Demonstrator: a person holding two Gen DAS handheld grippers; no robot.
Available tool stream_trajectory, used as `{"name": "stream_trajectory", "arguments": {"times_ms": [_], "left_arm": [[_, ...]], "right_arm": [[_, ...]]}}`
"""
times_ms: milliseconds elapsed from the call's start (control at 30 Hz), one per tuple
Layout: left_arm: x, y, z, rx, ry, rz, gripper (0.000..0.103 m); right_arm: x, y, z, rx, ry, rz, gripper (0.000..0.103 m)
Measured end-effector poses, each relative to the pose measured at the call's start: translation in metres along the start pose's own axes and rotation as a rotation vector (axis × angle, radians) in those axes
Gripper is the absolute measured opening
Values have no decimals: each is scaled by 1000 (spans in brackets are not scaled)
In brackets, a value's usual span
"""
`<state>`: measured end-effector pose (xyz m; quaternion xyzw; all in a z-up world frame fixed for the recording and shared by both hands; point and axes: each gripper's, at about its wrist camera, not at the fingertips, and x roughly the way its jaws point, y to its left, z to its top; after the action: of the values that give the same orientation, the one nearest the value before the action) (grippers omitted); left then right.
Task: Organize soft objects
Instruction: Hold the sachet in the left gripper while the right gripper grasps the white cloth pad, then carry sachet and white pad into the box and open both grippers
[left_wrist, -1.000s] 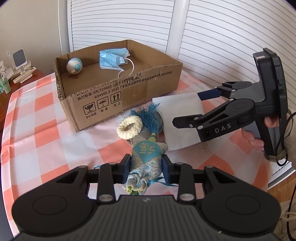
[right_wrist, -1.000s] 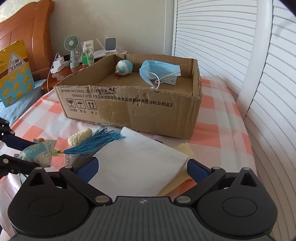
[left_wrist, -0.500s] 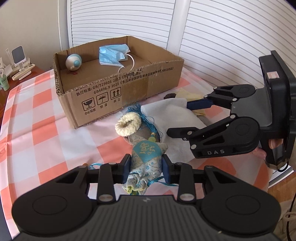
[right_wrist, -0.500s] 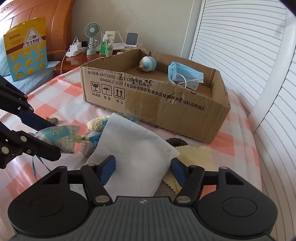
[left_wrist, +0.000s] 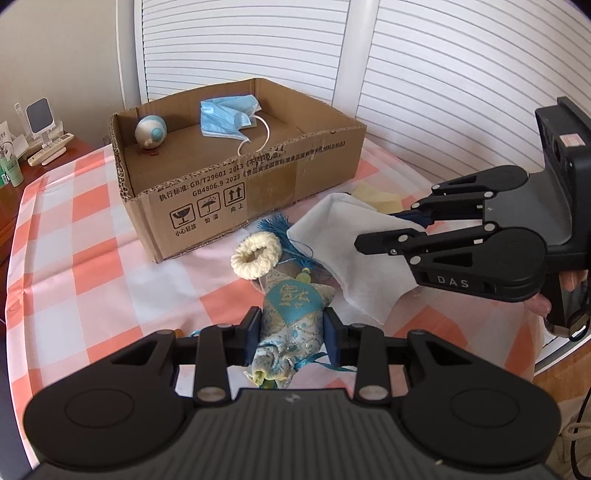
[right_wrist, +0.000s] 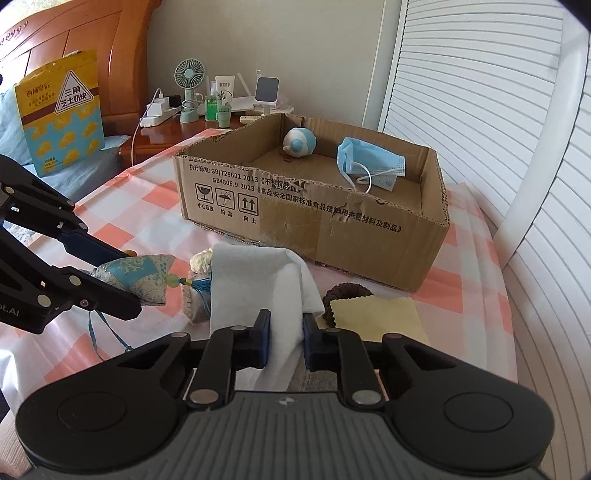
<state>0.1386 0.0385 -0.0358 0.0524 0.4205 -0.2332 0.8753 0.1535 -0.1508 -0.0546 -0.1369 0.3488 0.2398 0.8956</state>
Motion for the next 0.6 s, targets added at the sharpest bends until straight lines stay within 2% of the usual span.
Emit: {"name": "stream_trajectory", "arguments": {"times_ms": [333, 467, 600], "left_arm": [[-29, -5, 15, 65, -10, 14, 34], [-41, -8, 28, 108, -14, 17, 34], [-50, -3, 50, 97, -16, -5, 34]], "right_arm": [[-46, -20, 19, 37, -39, 44, 19], [-54, -29, 26, 48, -41, 40, 19], [-56, -36, 29, 76, -37, 34, 19]]}}
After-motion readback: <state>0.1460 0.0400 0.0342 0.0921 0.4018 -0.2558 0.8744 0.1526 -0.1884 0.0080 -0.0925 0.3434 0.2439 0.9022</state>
